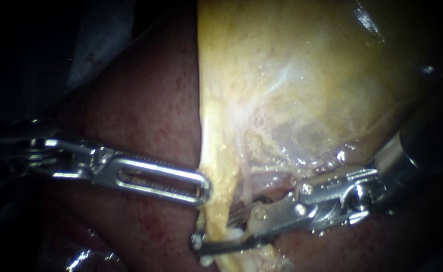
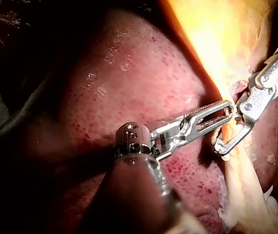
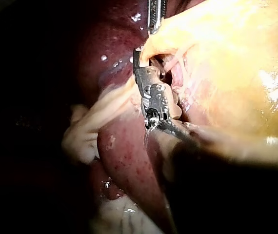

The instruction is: Clipping second clip left tube

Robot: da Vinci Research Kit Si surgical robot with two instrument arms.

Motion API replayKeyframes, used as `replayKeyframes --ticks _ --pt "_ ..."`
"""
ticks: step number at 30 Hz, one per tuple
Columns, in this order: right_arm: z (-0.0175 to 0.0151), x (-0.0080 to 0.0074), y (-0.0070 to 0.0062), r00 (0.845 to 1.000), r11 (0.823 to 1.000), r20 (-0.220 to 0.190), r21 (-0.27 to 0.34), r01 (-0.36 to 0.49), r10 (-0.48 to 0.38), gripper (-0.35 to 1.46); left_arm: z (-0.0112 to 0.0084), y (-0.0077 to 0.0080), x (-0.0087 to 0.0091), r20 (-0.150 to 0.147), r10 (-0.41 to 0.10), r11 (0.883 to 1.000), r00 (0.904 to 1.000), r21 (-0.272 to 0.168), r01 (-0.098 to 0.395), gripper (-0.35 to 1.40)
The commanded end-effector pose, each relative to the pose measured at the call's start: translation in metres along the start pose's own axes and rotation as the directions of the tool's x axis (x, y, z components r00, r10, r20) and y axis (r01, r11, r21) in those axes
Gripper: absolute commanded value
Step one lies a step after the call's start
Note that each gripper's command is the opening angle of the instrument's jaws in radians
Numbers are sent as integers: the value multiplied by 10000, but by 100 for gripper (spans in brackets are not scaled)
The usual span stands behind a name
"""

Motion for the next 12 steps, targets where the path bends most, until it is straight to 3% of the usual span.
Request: replayKeyframes --ticks 1,12 --pt "0 0 0 10000 10000 1 11 -12 12 -28 0 0 0 -20 4 10000 10000 19 -4 -35" --pt "-1 -1 -1 10000 10000 4 14 -66 66 -29 1 1 -1 -15 3 10000 10000 14 -3 -35"
